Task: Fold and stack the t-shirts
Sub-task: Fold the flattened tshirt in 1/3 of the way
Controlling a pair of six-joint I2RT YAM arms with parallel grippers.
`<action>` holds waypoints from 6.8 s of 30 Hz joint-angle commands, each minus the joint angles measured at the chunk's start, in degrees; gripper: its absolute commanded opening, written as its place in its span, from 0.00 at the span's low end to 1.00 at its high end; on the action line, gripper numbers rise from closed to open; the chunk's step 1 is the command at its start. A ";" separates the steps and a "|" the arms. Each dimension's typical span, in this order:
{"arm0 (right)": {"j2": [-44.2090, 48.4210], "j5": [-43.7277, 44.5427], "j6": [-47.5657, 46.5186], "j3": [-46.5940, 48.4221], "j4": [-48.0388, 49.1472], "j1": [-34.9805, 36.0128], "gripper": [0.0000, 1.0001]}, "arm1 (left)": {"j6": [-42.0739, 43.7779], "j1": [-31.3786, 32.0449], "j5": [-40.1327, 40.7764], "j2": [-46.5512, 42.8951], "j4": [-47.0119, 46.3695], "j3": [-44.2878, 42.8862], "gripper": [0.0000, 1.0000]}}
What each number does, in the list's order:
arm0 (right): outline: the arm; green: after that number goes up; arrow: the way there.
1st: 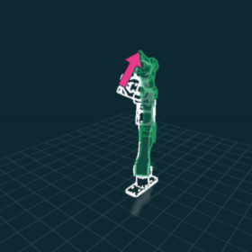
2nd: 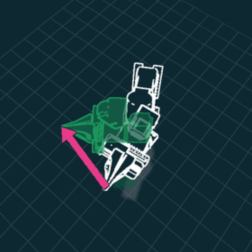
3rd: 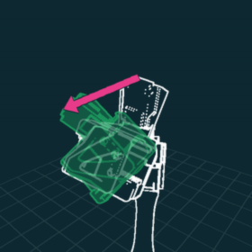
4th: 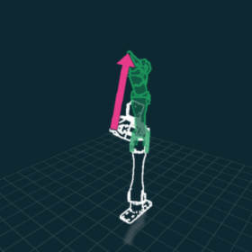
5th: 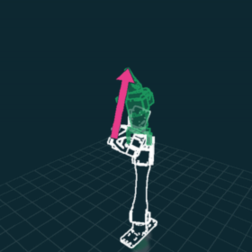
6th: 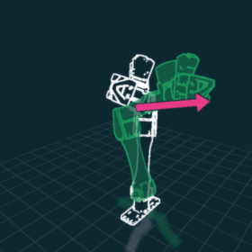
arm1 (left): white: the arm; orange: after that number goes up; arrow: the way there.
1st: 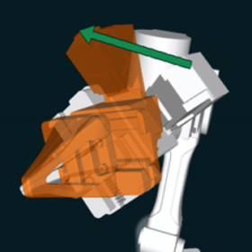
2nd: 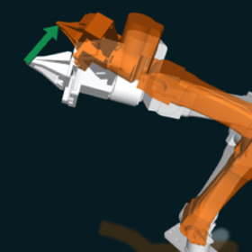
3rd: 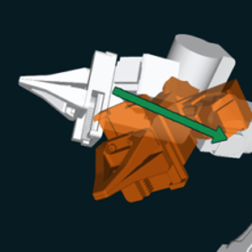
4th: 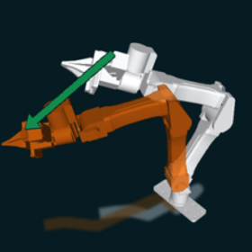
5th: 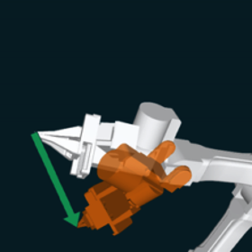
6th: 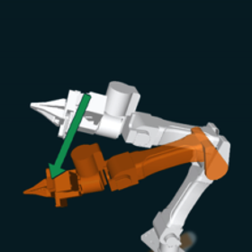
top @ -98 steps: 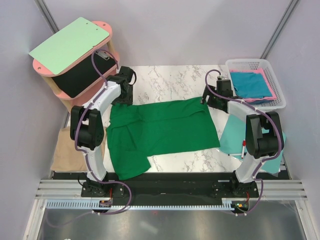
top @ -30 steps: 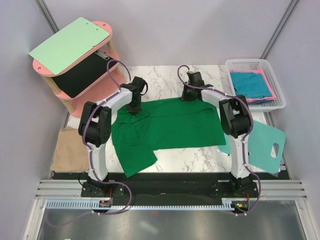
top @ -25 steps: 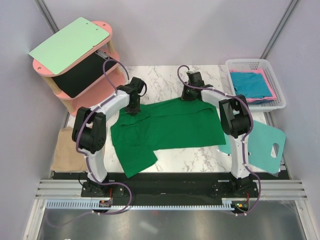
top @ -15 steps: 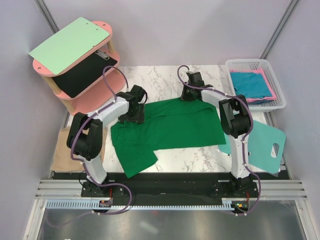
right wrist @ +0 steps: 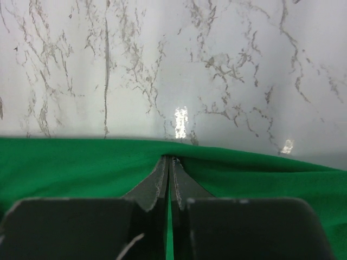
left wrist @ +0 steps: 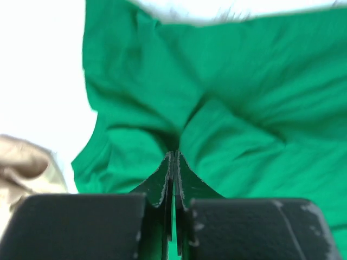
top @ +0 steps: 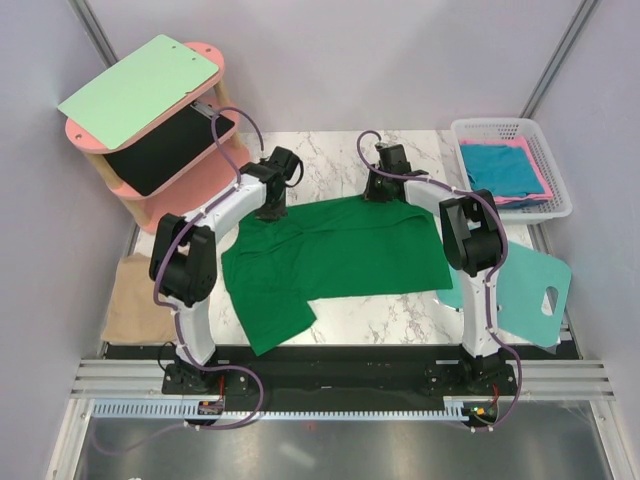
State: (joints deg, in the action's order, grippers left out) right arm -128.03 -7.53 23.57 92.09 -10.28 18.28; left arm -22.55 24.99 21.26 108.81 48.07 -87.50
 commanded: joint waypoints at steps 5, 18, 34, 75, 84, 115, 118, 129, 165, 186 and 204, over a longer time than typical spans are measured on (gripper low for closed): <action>-1.00 5.15 -1.34 -2.97 -6.15 -3.69 0.08 | 1.98 -3.54 0.46 10.34 -1.58 -10.31 0.02; -1.26 6.82 -0.37 -3.06 -6.85 -6.24 0.07 | 6.46 -5.83 3.09 22.84 -0.18 -22.09 0.02; -1.61 5.24 -0.11 -3.06 -6.77 -6.59 0.08 | 5.93 -2.85 2.30 18.54 -2.55 -21.39 0.02; -1.96 4.01 -0.02 -2.62 -6.68 -6.68 0.08 | 1.37 4.45 -12.12 2.37 -7.38 6.55 0.02; -1.70 3.84 -0.02 -2.97 -6.77 -6.86 0.08 | 1.97 4.63 -8.60 -5.37 -9.75 4.38 0.02; -1.79 3.75 -0.19 -2.80 -6.68 -6.77 0.09 | 3.65 -2.14 -15.28 13.18 -4.13 -13.13 0.54; -1.79 3.84 -0.11 -2.80 -6.68 -6.86 0.09 | 3.82 -2.14 -14.58 14.05 -4.22 -12.34 0.53; -1.70 3.93 -0.28 -2.97 -6.77 -6.77 0.09 | 4.18 -2.23 -13.88 15.73 -4.57 -12.25 0.17; -1.96 4.19 -0.37 -2.62 -6.68 -6.94 0.10 | -1.11 7.00 -12.47 -9.41 -4.66 7.63 1.00; -1.70 4.01 -0.72 -2.97 -6.77 -6.95 0.11 | 2.77 2.43 -11.32 8.61 -5.01 -7.42 0.02; -1.61 4.28 -0.72 -2.97 -6.77 -7.03 0.11 | 4.61 3.13 -34.95 -3.86 -18.87 13.13 0.02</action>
State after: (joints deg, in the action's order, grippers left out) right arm -127.66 -6.63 24.38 91.53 -10.04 12.51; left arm -21.04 27.81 -3.62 113.06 37.15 -79.68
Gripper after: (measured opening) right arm 0.104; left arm 0.026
